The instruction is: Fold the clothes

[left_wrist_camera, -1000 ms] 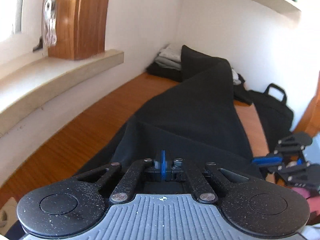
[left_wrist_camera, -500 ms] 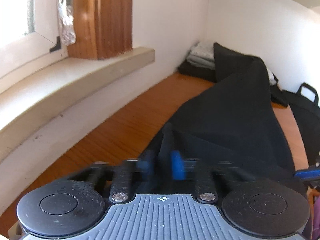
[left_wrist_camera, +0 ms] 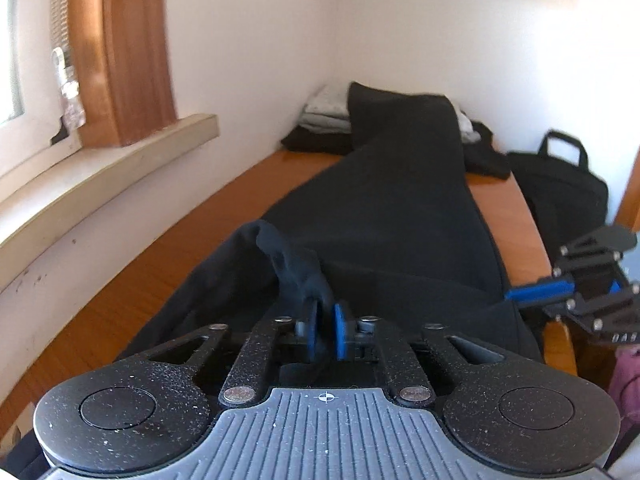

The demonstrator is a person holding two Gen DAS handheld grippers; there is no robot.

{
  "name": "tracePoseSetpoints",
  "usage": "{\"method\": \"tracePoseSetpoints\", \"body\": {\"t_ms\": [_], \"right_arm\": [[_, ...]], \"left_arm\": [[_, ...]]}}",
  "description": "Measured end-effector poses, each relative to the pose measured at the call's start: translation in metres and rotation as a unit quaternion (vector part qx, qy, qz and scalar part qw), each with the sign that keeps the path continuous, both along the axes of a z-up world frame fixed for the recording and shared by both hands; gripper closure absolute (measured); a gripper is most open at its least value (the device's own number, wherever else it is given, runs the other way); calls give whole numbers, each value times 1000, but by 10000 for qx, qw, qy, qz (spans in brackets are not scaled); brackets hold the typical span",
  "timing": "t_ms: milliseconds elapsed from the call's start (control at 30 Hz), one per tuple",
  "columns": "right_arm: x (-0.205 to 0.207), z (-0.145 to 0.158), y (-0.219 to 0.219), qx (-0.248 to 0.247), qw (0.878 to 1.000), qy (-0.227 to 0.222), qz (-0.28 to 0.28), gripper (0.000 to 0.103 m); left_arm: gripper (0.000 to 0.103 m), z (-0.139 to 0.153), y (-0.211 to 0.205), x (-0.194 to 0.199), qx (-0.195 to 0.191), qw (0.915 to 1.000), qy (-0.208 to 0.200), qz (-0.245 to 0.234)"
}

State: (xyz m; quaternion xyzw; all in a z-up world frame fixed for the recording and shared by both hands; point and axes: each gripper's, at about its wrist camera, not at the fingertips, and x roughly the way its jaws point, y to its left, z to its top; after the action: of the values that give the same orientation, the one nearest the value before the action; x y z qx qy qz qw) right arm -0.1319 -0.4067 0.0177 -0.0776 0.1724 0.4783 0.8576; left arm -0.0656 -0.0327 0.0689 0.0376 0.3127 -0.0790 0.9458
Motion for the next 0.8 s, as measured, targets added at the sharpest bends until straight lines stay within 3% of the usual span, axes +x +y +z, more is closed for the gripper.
{"method": "tracePoseSetpoints", "body": {"t_ms": [67,200,367,433,500,533,700,800], "right_arm": [[0,0,0,-2,10000,-4,3,93],[-1,0,1,7,10000,-7,-6,93],[-5,-1,2,-7,10000,-55,-43,93],[-5,-1,3,-17,10000,-71,-46,93],[-5,-1,3,-13,10000,-69,-42,93],[-5,-1,3,-7,10000,-63,-40,93],[-6,-1,3,-10,10000,-65,-35,93],[-6,0,3,-40,9999,-95,-21,93]], "left_arm": [[68,5,5,-3,32,10000,-62,12],[64,10,19,-4,2,10000,-31,28],[62,29,63,-8,-767,9958,-253,431],[66,33,84,2,-1227,9900,-256,644],[83,33,102,17,-1537,9848,-145,801],[87,30,107,26,-1597,9835,-89,850],[88,7,112,67,-2068,9708,717,984],[88,0,100,73,-2250,9666,912,821]]}}
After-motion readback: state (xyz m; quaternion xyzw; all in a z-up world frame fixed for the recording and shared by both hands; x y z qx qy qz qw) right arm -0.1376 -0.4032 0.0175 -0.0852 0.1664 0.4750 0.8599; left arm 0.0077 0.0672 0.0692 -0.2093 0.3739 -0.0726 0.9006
